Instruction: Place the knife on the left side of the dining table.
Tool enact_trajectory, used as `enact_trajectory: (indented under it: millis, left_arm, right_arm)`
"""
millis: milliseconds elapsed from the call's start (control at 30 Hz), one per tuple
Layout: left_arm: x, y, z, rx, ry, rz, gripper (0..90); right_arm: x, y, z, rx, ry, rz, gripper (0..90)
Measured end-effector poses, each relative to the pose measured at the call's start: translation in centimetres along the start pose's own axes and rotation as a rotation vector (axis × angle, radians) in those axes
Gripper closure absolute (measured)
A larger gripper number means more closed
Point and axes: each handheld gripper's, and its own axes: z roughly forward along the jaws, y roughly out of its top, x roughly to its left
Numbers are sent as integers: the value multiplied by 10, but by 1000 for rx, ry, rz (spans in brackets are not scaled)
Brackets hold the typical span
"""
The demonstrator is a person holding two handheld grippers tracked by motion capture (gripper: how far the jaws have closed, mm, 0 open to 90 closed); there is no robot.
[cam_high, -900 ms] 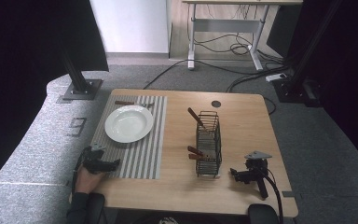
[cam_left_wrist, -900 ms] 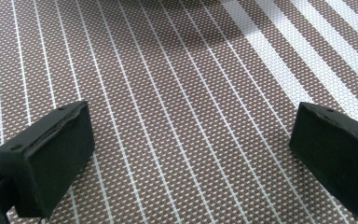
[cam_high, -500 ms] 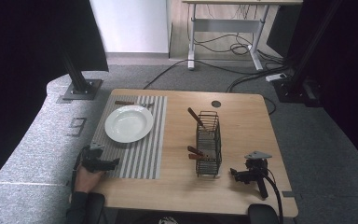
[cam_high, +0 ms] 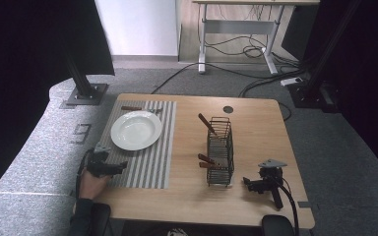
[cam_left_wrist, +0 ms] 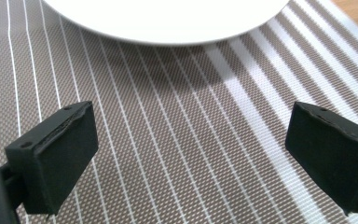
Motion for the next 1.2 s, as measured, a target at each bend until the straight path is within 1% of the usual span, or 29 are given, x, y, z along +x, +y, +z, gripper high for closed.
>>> enact_trajectory:
  millis: [67,133,200,400,533,700,933,1100,1167,1200]
  left_arm:
    - [-2,4,-1,-6,-6,7,24]
    - [-3,6,-1,-10,-9,6,26]
    - [-5,11,-1,-22,-16,4,28]
    - [-11,20,1,-29,-32,9,29]
    - [-16,27,3,-28,-42,27,29]
    - [-23,39,2,-39,-56,38,33]
    - [-29,49,1,-54,-71,41,45]
    - [-37,60,2,-59,-89,56,51]
    - [-43,67,3,-63,-100,64,56]
    - [-43,67,3,-63,-100,64,56]
  right_arm:
    - [0,0,0,0,0,0,0]
    - [0,0,0,0,0,0,0]
    - [0,0,0,0,0,0,0]
    - [0,0,0,0,0,0,0]
    - [0,0,0,0,0,0,0]
    - [0,0,0,0,0,0,0]
    - [0,0,0,0,0,0,0]
    - [0,0,0,0,0,0,0]
    - [0,0,0,0,0,0,0]
    - [0,0,0,0,0,0,0]
